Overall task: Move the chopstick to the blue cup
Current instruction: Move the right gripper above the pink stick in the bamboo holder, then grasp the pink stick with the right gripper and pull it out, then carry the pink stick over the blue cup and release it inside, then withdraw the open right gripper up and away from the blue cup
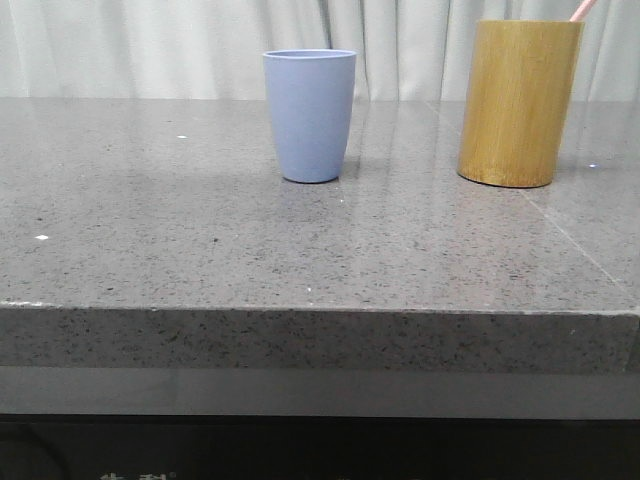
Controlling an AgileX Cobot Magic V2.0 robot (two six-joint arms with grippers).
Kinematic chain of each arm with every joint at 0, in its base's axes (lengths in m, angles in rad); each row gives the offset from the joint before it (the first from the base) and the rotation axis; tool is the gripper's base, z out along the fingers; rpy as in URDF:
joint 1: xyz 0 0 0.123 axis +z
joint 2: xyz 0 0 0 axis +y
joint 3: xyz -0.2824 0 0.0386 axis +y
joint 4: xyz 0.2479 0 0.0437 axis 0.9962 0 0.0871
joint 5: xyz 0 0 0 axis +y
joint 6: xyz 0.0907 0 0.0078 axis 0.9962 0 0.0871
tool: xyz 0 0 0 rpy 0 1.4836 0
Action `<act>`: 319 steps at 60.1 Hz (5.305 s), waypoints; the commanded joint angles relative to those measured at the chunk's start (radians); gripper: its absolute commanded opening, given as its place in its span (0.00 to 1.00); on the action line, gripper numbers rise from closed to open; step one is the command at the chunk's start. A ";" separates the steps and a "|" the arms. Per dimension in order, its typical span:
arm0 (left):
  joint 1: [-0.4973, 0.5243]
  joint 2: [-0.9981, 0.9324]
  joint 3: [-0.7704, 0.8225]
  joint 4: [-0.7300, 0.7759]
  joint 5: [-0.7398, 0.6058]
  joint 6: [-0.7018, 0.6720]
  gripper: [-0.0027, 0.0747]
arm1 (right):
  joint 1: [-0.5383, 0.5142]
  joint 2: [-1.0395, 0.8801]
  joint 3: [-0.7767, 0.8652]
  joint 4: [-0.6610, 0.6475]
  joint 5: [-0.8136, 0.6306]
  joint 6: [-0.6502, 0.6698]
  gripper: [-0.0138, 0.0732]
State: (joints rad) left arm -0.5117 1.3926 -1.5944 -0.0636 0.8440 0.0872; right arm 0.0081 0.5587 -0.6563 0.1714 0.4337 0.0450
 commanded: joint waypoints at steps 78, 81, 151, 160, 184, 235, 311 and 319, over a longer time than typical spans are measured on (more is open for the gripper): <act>0.001 -0.523 0.602 -0.039 -0.366 -0.009 0.49 | 0.158 0.773 -0.073 0.091 -1.260 0.012 0.74; 0.001 -0.523 0.602 -0.039 -0.366 -0.009 0.49 | 0.158 0.774 -0.093 0.082 -1.215 0.025 0.74; 0.001 -0.523 0.602 -0.031 -0.348 -0.009 0.49 | 0.157 0.777 -0.165 0.013 -1.042 0.033 0.12; 0.001 -0.523 0.602 -0.031 -0.348 -0.009 0.49 | 0.157 0.777 -0.182 -0.043 -1.037 0.033 0.08; 0.001 -0.523 0.602 -0.031 -0.346 -0.009 0.49 | 0.160 0.770 -0.520 -0.231 -0.606 0.033 0.08; 0.001 -0.523 0.602 -0.031 -0.346 -0.009 0.49 | 0.537 0.904 -0.965 -0.191 -0.350 0.033 0.08; 0.001 -0.523 0.602 -0.031 -0.346 -0.009 0.49 | 0.537 1.031 -0.965 -0.285 -0.193 0.032 0.54; 0.001 -0.523 0.602 -0.031 -0.346 -0.009 0.49 | 0.537 0.970 -0.965 -0.280 -0.153 0.032 0.54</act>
State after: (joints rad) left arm -0.5117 0.8779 -0.9649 -0.0868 0.5649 0.0872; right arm 0.5448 1.6202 -1.5850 -0.1103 0.3274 0.0808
